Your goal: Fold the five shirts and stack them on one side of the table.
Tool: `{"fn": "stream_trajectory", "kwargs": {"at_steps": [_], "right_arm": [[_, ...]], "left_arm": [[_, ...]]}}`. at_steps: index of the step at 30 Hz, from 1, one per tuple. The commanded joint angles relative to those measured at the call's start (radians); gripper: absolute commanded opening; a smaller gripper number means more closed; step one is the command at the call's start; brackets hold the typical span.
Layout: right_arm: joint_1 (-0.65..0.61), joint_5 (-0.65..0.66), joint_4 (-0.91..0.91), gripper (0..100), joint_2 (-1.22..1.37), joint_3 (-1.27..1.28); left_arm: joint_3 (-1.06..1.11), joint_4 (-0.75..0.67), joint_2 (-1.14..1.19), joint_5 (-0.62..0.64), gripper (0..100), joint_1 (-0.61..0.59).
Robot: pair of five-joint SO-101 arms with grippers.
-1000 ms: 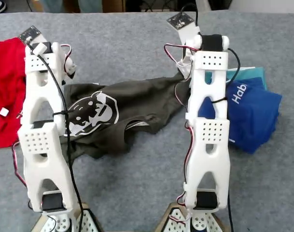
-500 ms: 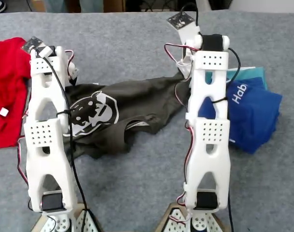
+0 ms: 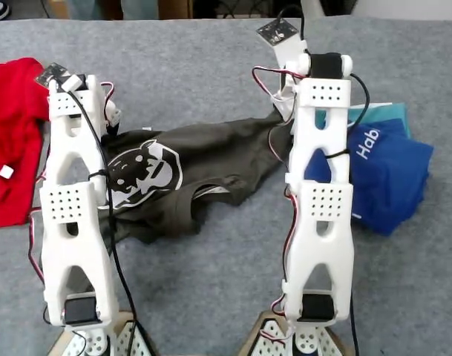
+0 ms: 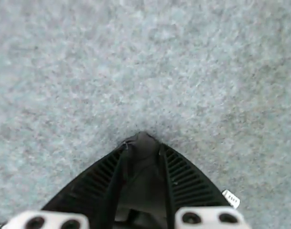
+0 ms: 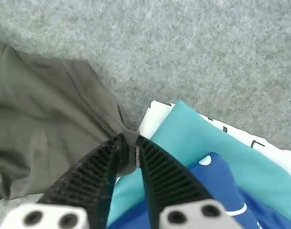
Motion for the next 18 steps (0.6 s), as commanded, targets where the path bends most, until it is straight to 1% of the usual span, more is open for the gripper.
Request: {"fn": "stream_trajectory", "kwargs": {"at_steps": [1,3,7,10,13,17,18], "right_arm": [[-0.014,0.008,-0.012,1.4,-0.015,-0.010],[-0.014,0.008,-0.012,1.4,-0.015,-0.010],[-0.014,0.006,-0.009,1.4,-0.019,-0.016],[-0.015,-0.002,0.015,1.4,-0.019,-0.125],[-0.018,-0.057,0.017,1.4,-0.027,-0.280],[-0.086,-0.087,0.015,1.4,-0.179,-0.252],[-0.101,-0.103,0.015,1.4,-0.226,-0.248]], "left_arm": [[-0.039,0.005,0.018,0.006,11,-0.012],[-0.039,-0.003,0.025,-0.002,3,-0.012],[-0.039,-0.003,0.025,-0.046,3,-0.008],[-0.073,0.005,0.015,-0.106,3,-0.015],[-0.246,0.078,-0.028,-0.183,3,-0.015],[-0.588,0.193,-0.110,-0.269,3,-0.008],[-0.634,0.207,-0.135,-0.292,3,-0.008]]}}
